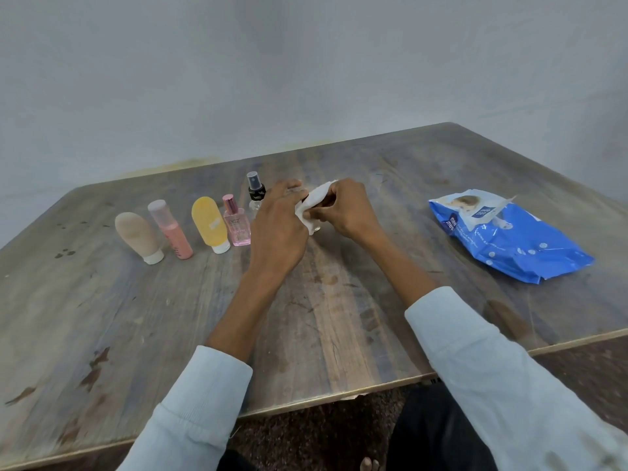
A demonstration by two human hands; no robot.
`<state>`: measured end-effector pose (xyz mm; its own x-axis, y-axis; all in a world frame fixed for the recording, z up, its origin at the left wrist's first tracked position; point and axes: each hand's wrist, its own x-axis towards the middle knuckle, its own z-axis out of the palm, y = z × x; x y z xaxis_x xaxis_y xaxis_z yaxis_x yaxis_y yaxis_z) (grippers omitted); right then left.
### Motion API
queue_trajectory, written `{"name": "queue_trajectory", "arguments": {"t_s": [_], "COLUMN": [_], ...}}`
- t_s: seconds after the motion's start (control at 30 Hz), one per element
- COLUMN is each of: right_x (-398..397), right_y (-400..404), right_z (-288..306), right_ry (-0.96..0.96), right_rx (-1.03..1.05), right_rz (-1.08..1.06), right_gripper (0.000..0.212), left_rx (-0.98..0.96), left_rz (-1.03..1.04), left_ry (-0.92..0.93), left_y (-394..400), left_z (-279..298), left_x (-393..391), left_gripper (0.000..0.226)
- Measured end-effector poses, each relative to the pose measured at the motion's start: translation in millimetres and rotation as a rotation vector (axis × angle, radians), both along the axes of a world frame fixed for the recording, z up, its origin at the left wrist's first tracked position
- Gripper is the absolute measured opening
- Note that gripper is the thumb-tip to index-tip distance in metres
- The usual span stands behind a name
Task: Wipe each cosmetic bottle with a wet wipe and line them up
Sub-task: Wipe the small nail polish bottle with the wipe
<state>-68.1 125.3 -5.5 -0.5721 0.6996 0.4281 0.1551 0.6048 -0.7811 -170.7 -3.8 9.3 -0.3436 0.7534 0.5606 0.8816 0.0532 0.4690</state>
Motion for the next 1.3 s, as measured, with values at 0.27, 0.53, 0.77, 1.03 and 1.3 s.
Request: {"name": "queue_trajectory", "arguments": {"t_s": [0.27,0.53,0.77,1.03,1.3], "right_x": [-1.9,-3.3,-2.5,5.5,9.4], "right_y": [-0.3,-5.9,-9.6,-5.8,-4.5], "right_z": [-3.2,5.0,7.4,14.0,16.4], "right_ry": [-0.025,-0.034,-0.008,-0.039,-0.088], "right_rx": [-0.028,0.001,0.07,0.01,0.06], "right_rz": [-0.055,-0.056,-0.006,0.058,0.075], "right_gripper": [0.012,0.009,0.014,0.024,0.008], "left_rx": [0.02,-0.01,0.023,0.057,0.059], "left_rz": [0.041,0.105,0.1,0.13,0.153], "left_ry": [-0.011,0.056,0.059,0.096,0.177], "left_y": [-4.3,3.1,0.4,0.9,-0.6], "left_z": [6.0,-2.1,-0.6,-2.0,-4.3], "left_x": [8.0,1.7,6.5,5.3,-1.5], "left_gripper": [0.061,0.038,0.046,0.044,0.033]}}
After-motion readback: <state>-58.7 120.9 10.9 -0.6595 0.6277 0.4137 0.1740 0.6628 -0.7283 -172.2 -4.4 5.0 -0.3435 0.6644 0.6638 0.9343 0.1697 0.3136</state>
